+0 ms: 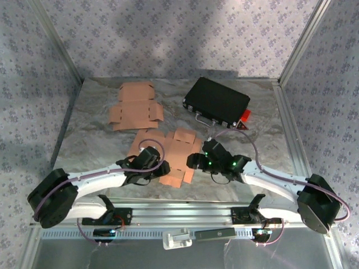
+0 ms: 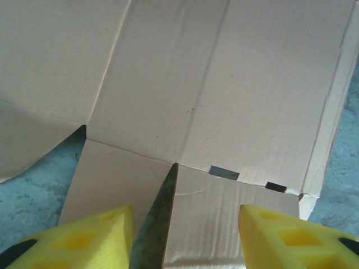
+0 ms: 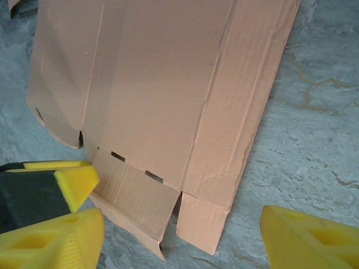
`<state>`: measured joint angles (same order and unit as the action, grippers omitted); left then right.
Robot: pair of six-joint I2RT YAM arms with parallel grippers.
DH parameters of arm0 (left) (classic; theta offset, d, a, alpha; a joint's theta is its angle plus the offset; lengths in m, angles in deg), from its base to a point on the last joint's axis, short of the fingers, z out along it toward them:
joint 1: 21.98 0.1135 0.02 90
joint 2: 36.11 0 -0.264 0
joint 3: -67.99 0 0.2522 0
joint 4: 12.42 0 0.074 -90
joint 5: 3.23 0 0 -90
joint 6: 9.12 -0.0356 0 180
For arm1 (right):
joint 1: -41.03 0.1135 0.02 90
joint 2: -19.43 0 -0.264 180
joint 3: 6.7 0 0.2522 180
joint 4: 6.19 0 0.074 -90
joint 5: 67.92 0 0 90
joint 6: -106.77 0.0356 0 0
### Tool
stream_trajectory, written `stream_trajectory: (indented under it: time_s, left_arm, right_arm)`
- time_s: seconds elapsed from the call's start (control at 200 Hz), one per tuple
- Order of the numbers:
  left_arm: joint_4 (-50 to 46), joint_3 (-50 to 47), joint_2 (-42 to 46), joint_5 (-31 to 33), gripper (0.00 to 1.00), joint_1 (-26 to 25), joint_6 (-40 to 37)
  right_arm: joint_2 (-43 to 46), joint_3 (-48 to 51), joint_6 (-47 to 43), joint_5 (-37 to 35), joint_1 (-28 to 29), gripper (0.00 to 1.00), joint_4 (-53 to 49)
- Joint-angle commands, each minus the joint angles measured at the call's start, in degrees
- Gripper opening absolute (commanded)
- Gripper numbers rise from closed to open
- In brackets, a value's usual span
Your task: Fold the paper box
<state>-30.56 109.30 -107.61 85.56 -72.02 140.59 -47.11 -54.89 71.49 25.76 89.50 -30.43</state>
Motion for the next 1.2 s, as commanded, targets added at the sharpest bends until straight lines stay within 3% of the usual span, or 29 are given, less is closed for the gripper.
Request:
stream_trajectory:
  time_s: [0.0, 0.25, 0.39, 0.625, 0.725, 1.004, 1.194]
  left_arm:
    - [2.94, -0.78, -0.13, -1.16, 0.51, -0.23, 0.5]
    - [6.44, -2.58, -0.3, -2.85, 0.48, -0.25, 0.37]
    - [9.3, -3.59, -1.62, -3.75, 0.41, -0.23, 0.96]
    - [11.18, -3.91, -1.5, -4.06, 0.16, -0.23, 1.86]
    - [11.24, -4.02, 0.2, -4.04, 0.0, -0.25, 2.28]
    - [7.28, -3.06, 10.62, -3.72, 0.0, -0.17, 5.0]
    - [3.42, -1.31, 17.36, -4.27, 0.0, 0.69, 6.77]
  right_arm:
    - [-0.69, 0.88, 1.09, 1.24, -0.48, 0.75, 0.9]
    - [-2.03, 1.89, 1.27, 2.18, -0.81, 0.75, 2.72]
    - [-2.17, 2.33, 1.22, 2.41, -1.08, 0.75, 2.99]
    - [-2.27, 2.49, 1.18, 2.47, -1.25, 0.74, 3.01]
    - [-2.11, 2.75, 1.26, 2.38, -1.29, 0.74, 3.01]
    - [3.04, 5.31, 3.99, 2.92, -3.57, 0.75, 4.0]
    - [8.87, 8.67, 7.97, 4.82, -6.58, 0.88, 9.9]
